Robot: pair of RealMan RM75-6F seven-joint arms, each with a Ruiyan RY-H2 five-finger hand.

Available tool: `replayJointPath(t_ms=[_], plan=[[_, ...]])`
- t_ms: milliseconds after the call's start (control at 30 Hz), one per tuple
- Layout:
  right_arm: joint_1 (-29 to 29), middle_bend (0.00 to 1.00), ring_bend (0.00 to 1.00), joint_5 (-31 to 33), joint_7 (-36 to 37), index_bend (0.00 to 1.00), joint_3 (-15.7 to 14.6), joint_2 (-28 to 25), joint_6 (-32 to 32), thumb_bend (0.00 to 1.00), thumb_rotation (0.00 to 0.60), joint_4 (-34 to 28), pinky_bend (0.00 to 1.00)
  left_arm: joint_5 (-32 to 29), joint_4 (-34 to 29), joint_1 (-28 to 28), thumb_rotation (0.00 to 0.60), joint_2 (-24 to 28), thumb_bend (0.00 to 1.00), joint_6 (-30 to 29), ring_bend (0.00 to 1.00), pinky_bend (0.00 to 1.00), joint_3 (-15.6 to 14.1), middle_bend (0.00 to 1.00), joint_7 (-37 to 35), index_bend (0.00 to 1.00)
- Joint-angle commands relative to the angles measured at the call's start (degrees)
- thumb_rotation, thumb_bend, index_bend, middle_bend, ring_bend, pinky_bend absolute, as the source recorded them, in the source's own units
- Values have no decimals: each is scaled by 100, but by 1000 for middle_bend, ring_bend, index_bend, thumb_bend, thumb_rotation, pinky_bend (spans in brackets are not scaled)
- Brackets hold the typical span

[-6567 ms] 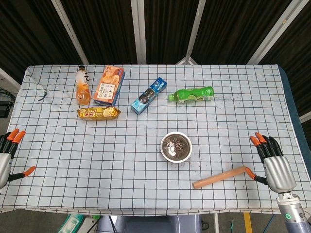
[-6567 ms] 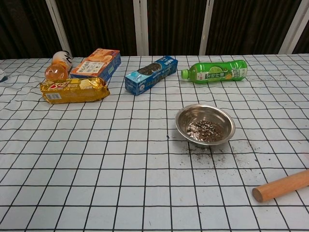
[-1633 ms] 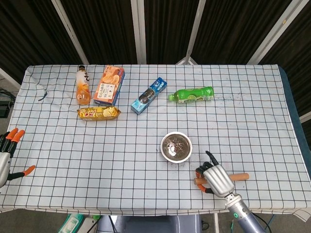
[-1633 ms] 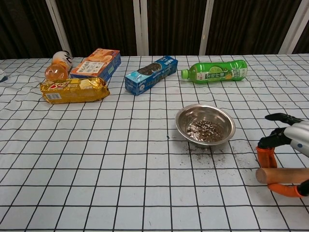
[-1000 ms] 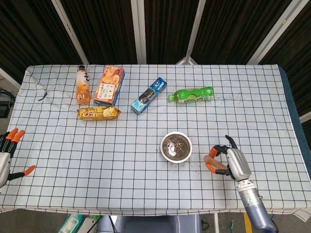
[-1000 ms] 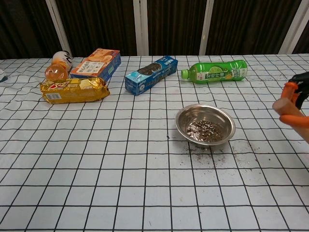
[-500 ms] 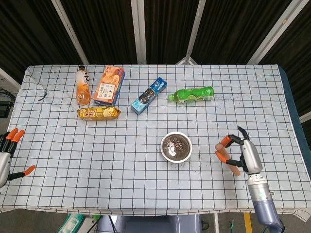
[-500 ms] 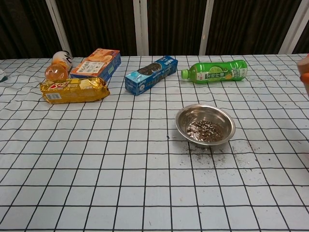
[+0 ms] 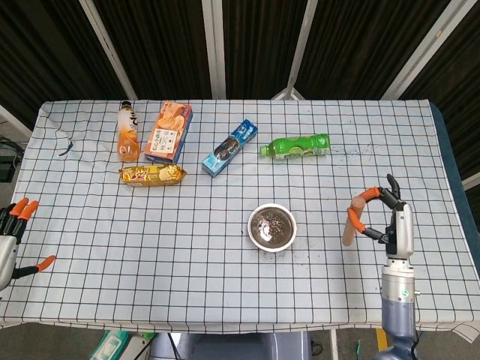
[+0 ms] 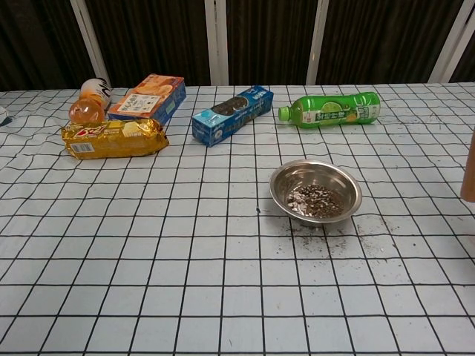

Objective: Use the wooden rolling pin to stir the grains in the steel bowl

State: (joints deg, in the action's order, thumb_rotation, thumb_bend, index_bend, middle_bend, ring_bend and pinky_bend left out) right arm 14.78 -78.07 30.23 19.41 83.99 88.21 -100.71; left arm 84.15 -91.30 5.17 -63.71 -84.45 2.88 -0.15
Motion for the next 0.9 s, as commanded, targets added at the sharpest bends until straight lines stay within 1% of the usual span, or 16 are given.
replayJointPath(t_ms=[33,167,367,633,900], plan=[[165,661,518,171,180,829,343,459,192,483,600,158,0,-7,-8,3,600,9,17,12,0,0,3,0,-41,0],[348,661,519,186,252,829,572,864,337,483,600,406,0,-18,-24,13,600,21,17,48,0,0,0,0,-67,0],[575,660,518,199,296,829,707,1260,335,484,600,696,0,-38,-36,28,600,31,17,91,0,0,0,0,-99,0],[803,661,518,115,262,829,684,1672,304,484,600,862,0,-83,-60,43,600,45,17,139,0,0,12,0,-129,0],[987,661,519,-71,57,829,533,2144,368,484,600,1003,0,-121,-74,62,600,63,17,193,0,0,22,0,-183,0]])
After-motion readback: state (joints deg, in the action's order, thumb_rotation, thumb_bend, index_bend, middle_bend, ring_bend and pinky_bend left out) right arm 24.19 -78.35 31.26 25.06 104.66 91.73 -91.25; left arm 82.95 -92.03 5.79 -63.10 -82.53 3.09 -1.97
